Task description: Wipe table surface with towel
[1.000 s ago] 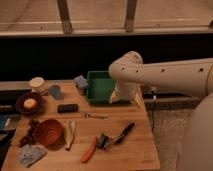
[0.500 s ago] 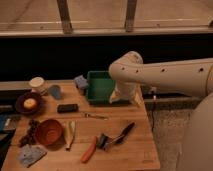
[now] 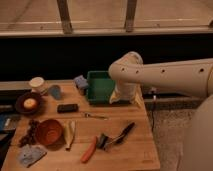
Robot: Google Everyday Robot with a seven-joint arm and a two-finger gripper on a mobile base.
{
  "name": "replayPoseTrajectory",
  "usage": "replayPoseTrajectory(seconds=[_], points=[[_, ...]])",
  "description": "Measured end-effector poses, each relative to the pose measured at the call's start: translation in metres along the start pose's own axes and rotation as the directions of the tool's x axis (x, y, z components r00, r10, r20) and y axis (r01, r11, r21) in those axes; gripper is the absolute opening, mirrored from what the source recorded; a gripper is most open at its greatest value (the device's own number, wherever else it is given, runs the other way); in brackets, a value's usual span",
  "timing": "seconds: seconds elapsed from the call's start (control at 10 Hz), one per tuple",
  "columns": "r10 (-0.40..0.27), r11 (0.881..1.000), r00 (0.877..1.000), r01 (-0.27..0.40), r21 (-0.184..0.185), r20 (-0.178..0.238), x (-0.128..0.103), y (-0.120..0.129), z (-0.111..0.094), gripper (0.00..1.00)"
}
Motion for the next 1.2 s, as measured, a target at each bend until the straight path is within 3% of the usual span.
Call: replayPoseTrajectory(seconds=[0.3, 0.5, 0.7, 1.0, 1.1, 1.2], points=[[-0.154, 0.988, 0.988, 0.155, -0.008, 0.016, 0.024, 0.059, -0.002, 0.80], [-0.267, 0.963, 0.963, 0.268, -0.025, 0.038, 0.042, 0.112, -0.009, 0.80], [-0.401, 0.913, 0.914, 0.404, -0.048, 0.070, 0.073, 0.173, -0.022, 0.80], [-0.559, 0.815, 0.823, 0.567, -0.120, 0.097, 0.128, 0.254, -0.039, 0.80], [-0.577, 0.800, 0.810, 0.586, -0.132, 0.101, 0.136, 0.264, -0.041, 0.80], [-0.573, 0.804, 0.813, 0.582, -0.123, 0.099, 0.132, 0.259, -0.040, 0.80]])
